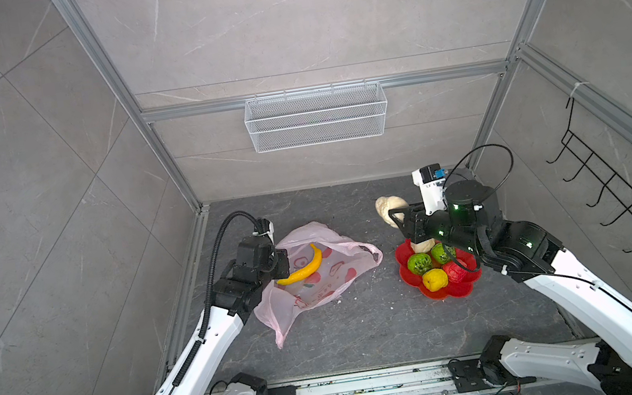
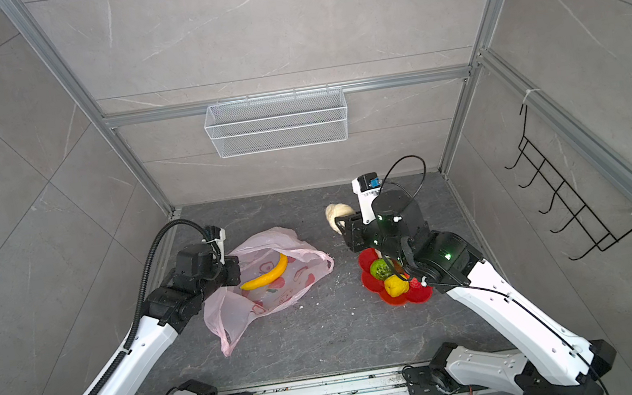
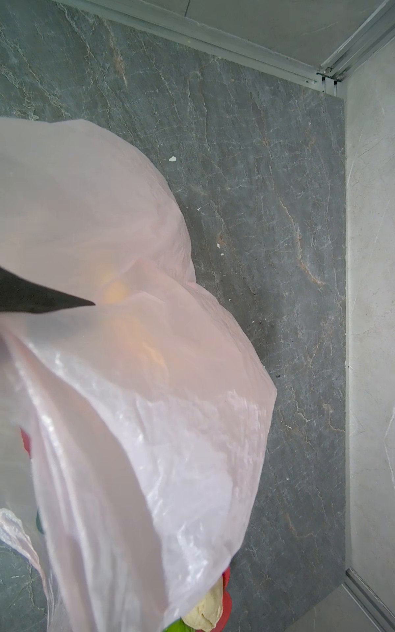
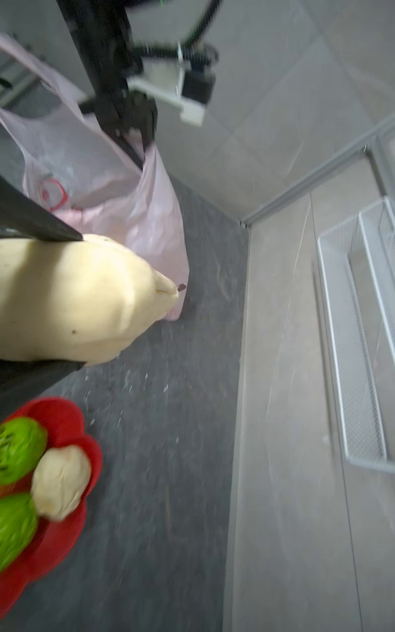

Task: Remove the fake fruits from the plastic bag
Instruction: 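Carry the cream custard apple over the red bowl and lower it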

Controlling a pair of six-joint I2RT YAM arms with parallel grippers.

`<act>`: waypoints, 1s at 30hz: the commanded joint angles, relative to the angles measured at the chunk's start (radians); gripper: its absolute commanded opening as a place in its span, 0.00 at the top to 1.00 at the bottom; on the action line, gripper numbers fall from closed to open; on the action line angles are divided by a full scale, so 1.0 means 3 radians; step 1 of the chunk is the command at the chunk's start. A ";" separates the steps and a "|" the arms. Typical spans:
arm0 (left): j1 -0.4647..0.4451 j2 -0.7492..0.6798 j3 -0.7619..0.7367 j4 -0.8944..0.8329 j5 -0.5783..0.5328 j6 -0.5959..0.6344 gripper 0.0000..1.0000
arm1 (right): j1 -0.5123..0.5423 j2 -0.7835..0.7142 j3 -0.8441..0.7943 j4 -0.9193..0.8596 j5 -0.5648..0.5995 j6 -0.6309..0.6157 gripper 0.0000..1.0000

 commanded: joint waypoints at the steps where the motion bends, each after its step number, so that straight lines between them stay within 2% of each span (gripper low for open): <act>1: -0.0002 0.0022 0.0019 0.0093 0.0071 -0.0030 0.98 | -0.0158 0.0011 -0.0297 -0.0292 0.0609 0.0026 0.86; 8: -0.0002 0.0059 0.0037 0.0098 0.0077 0.0013 0.98 | -0.0350 -0.0070 -0.1116 -0.0176 0.0956 0.0415 0.86; 15: -0.0002 0.0087 0.0065 0.0083 0.0082 0.0036 0.98 | -0.0404 -0.0014 -0.1665 0.0093 0.1228 0.0564 0.86; 21: -0.0002 0.0063 0.0079 0.0083 0.0110 0.0032 0.98 | -0.0528 0.0210 -0.1886 0.0351 0.1162 0.0494 0.84; 30: -0.0002 0.0029 0.0086 0.0055 0.0100 0.0027 0.97 | -0.0591 0.0335 -0.1978 0.0428 0.1033 0.0471 0.81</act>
